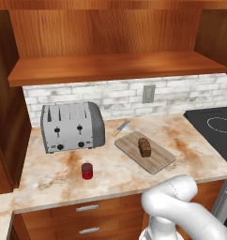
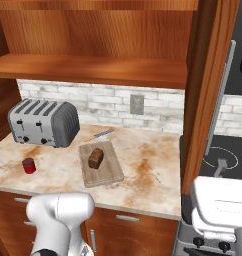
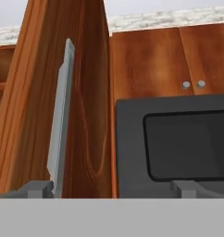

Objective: Pick the bread, place it on the cutting board, pick the jam, place it on the counter, and close the cabinet.

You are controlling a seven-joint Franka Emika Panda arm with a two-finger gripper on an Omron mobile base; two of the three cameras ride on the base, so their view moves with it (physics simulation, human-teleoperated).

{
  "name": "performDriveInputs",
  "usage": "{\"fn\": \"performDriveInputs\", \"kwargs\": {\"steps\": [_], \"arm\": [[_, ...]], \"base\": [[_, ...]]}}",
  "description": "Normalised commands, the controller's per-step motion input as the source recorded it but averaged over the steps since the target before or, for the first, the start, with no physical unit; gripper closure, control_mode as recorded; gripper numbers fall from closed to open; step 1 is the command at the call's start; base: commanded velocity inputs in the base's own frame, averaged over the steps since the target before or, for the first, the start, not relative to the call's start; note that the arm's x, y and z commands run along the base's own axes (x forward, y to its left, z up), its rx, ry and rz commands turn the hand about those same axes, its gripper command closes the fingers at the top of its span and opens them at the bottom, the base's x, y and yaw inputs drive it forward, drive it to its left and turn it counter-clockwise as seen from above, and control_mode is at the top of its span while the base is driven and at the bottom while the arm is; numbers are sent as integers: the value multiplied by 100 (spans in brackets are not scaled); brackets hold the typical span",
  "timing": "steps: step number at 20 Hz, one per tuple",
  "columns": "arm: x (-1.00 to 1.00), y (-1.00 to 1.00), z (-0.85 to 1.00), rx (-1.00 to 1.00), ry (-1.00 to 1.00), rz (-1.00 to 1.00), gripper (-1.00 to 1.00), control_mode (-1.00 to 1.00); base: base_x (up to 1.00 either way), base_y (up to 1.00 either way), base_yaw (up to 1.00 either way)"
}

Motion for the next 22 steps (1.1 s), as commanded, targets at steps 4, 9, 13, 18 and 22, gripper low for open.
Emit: {"fn": "performDriveInputs", "kwargs": {"steps": [4, 9, 13, 18, 22], "arm": [[24, -1, 0, 1, -8, 7, -100, -100], [30, 0, 0, 0, -7, 5, -100, -100], [40, 0, 0, 0, -3, 2, -100, -100], [45, -4, 0, 0, 0, 0, -100, -100], [31, -1, 0, 0, 0, 0, -100, -100]], "base": [[0, 0, 0], [0, 0, 0], [0, 0, 0], [0, 0, 0], [0, 0, 0]]}}
